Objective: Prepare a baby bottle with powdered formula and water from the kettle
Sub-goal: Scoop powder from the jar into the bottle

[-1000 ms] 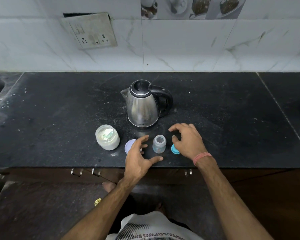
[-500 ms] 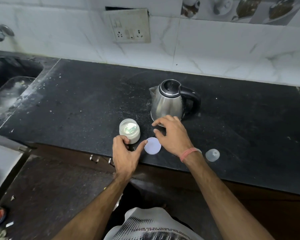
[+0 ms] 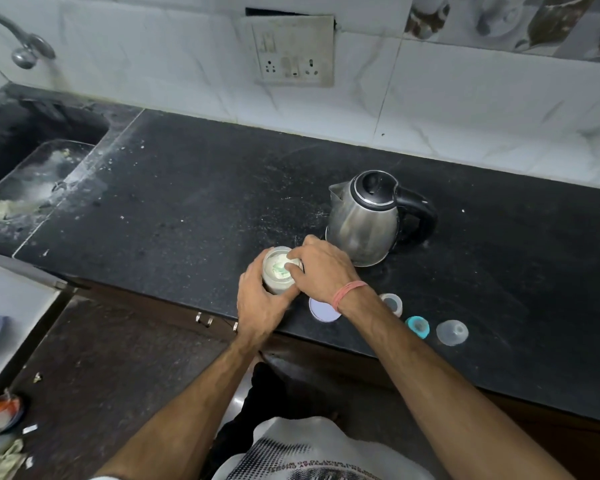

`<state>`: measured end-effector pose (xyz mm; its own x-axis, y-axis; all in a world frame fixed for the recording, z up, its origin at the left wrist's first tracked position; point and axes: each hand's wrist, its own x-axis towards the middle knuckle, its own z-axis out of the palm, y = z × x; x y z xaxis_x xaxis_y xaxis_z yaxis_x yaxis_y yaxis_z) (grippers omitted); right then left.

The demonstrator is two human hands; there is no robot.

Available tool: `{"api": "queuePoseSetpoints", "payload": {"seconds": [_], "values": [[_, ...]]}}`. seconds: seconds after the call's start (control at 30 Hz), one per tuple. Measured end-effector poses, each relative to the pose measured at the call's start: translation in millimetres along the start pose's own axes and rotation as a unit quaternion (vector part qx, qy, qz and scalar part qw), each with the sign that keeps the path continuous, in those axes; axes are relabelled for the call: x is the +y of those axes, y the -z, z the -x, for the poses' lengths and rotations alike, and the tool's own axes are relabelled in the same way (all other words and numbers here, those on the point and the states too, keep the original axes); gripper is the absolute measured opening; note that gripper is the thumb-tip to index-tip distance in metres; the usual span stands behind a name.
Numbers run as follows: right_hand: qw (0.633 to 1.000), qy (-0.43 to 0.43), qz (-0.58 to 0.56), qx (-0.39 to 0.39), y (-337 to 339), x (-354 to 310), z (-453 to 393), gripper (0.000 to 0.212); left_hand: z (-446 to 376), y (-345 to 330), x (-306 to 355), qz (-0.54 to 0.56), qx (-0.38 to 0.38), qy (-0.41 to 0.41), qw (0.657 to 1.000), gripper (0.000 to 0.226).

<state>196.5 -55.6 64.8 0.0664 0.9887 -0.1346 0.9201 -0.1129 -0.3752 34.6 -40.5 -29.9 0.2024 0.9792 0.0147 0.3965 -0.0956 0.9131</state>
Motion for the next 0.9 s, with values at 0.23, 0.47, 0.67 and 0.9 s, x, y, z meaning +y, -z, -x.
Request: {"api": "queuePoseSetpoints", "payload": {"seconds": [0.23,0.47,0.67,0.9], "values": [[0.995,-0.07,0.065,-0.004,1.3,-15.6,-11.2,0.03,11.2,-4.1,1.7,-0.029,0.011,0.009,0.999,0.088],[0.993,-0.035,0.097,0.05,-3.8,-19.2,-4.4,0.02,9.6,-2.1,1.0,-0.023,0.004,-0.003,1.0,0.085],[0.997,0.002,0.046,0.069,-8.8,-12.2,10.1,0.021,5.9,-4.5,-5.8,-0.005,0.007,-0.002,1.0,0.082],[0.991,-0.074,-0.085,0.078,-12.3,-6.3,12.8,0.022,13.4,-4.6,2.9,-0.032,0.001,-0.011,0.999,0.089]]}}
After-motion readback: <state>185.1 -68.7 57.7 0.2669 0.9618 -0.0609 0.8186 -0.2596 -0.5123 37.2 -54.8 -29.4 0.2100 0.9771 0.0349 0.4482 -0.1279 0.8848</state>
